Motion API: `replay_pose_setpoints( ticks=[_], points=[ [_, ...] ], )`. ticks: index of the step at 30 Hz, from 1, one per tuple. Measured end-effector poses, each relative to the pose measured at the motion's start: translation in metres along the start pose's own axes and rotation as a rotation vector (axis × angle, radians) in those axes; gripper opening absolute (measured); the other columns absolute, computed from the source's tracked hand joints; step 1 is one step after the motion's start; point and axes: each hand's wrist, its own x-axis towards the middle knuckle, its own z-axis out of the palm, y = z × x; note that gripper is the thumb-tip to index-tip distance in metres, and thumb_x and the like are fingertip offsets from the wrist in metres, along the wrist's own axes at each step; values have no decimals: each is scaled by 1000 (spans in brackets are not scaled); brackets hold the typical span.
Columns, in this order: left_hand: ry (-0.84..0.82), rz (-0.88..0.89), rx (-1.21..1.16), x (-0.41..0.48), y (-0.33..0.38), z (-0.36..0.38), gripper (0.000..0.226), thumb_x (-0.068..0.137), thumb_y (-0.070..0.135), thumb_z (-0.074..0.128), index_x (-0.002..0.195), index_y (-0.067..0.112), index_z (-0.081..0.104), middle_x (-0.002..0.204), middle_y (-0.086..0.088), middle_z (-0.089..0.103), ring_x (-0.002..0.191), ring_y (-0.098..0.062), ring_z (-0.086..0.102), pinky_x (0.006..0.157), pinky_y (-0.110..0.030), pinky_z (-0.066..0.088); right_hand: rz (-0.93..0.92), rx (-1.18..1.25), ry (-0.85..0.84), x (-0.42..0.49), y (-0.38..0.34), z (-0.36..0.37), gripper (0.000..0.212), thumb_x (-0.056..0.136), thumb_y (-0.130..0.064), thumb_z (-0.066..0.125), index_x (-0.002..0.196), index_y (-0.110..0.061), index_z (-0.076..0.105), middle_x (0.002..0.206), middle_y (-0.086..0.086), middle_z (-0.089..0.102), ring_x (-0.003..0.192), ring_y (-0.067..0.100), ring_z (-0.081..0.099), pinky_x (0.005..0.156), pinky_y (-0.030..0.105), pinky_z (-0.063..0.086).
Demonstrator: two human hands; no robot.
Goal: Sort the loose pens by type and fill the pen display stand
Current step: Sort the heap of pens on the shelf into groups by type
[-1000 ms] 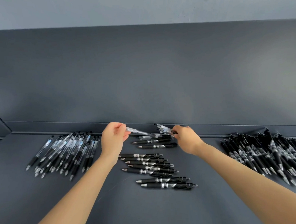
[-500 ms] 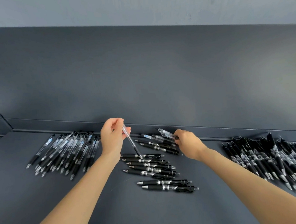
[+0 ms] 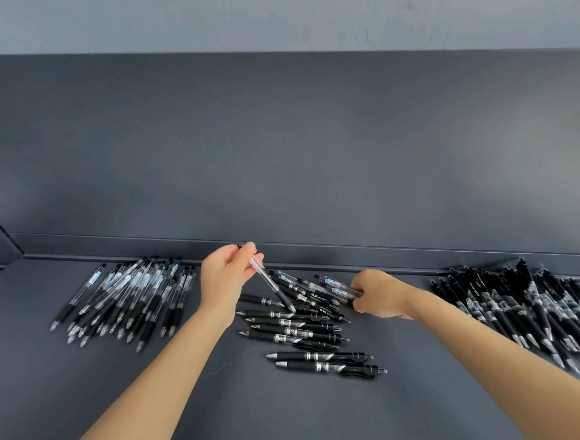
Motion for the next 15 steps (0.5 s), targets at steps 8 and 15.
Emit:
replay_pose_setpoints(
  ticks=[8,15],
  points=[
    [53,-58,-96,-2,5,-2,25,100,25,48,92,4,60,87,-17,65,77,-28,72,74,-35,59,21,237,163,9,-1,4,12,84,-2,51,92,1,60,73,7,52,58,21,44,48,24,37],
    [-145,-34,42,-8,6,-3,18,95,3,54,112,9,57,92,-12,65,84,-24,71,81,-33,58,2,30,91,13,-8,7,13,76,-1,58,76,8,48,70,21,37,65,21,33,54,26,27]
  ],
)
